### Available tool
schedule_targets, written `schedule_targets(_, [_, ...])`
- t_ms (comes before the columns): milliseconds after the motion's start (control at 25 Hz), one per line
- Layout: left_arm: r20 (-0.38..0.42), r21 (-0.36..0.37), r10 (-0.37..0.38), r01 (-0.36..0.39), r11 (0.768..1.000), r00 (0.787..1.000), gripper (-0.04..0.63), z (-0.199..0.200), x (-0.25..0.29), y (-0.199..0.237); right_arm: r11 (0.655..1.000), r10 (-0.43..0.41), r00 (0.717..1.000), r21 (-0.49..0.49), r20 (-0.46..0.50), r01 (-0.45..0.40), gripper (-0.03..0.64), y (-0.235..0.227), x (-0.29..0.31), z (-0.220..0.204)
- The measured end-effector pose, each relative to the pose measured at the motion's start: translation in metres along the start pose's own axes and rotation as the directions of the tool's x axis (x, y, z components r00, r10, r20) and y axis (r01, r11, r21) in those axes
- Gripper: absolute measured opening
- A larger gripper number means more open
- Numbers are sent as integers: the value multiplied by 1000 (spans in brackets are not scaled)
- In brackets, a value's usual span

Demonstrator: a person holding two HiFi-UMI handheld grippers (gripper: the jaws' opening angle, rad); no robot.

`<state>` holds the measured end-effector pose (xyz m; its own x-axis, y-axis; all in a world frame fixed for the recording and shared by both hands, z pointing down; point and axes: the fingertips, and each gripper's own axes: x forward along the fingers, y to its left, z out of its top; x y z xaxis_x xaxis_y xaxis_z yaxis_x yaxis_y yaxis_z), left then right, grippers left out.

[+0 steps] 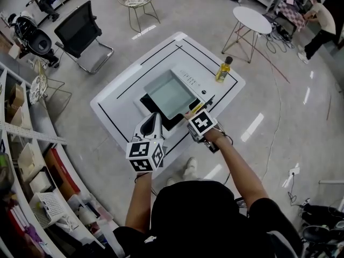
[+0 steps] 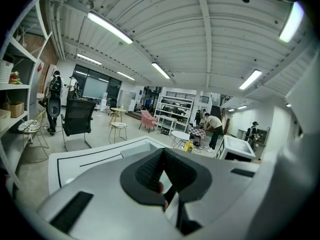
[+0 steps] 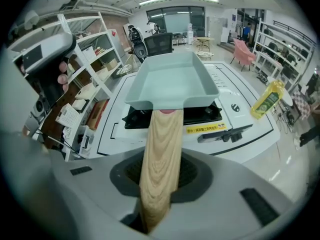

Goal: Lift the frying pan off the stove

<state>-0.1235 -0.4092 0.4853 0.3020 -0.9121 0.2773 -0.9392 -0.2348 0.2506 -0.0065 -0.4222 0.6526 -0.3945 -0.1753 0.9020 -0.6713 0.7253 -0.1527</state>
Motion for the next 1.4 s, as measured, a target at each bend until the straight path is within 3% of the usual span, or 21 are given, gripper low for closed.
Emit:
schedule_targets(280, [7,2,-7,7,1000,1000,11,0,-10,4,997,-54,999,50,-5,54,71,3,-15,-6])
schedule_targets(600, [20,26,-45,45,999,999,11,5,-28,-8,987,-93,994,140,64,83,71,18,-41,-4])
schedule_targets(880, [28,48,-82,80,996,996,11,2,-61,-13,976,-127,978,195,167,94,71,45,-63,-4])
schedule_targets(1400, [36,80,-148,145,986,988,11,-8,-127,-19,956,-185,945,274,271,109,71,97,-92,-28])
